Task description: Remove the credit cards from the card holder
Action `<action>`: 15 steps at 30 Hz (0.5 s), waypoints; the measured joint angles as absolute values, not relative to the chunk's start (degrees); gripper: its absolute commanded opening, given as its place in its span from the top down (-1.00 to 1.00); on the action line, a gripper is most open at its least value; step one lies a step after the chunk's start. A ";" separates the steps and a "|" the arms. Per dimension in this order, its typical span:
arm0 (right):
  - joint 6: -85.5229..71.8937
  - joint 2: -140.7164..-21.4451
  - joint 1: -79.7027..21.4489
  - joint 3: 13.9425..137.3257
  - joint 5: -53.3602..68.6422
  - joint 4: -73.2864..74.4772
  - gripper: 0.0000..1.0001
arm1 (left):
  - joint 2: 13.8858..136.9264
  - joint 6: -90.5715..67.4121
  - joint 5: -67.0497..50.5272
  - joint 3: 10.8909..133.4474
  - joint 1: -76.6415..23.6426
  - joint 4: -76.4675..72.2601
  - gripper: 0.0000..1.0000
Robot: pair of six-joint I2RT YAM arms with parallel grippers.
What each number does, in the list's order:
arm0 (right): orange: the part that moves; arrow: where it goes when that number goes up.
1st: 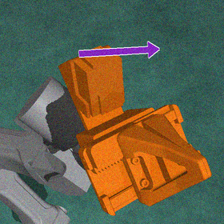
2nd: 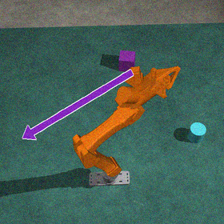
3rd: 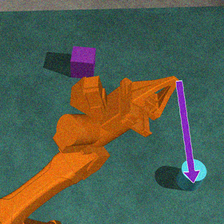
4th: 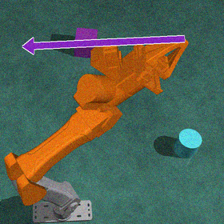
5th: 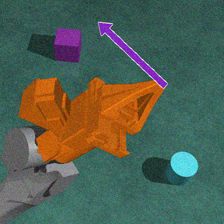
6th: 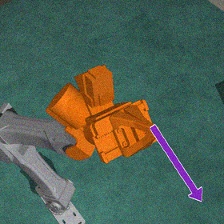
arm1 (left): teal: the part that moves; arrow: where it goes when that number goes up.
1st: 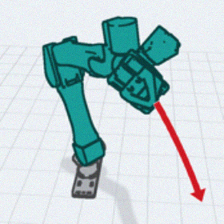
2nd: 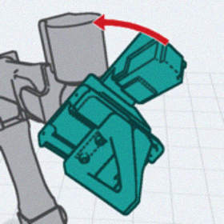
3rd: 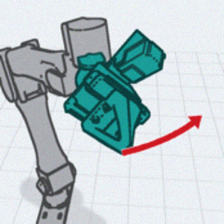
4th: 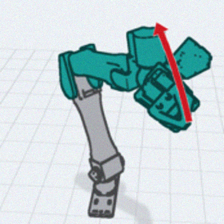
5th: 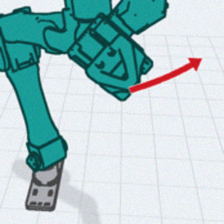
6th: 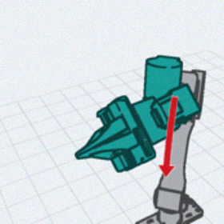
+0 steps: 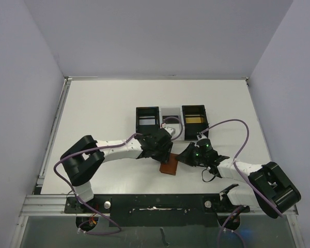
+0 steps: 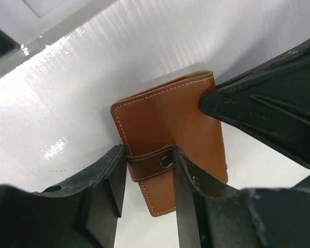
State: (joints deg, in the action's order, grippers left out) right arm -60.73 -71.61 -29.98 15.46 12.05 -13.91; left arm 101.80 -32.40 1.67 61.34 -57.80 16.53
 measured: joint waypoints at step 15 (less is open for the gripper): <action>-60.64 -69.80 -30.41 15.46 12.12 -11.20 1.00 | 99.66 -31.16 3.01 62.81 -59.55 20.32 0.17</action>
State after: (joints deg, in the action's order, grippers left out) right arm -60.64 -69.80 -30.41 15.46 12.12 -11.20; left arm 99.66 -31.16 3.01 62.81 -59.55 20.32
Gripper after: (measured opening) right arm 0.072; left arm 0.390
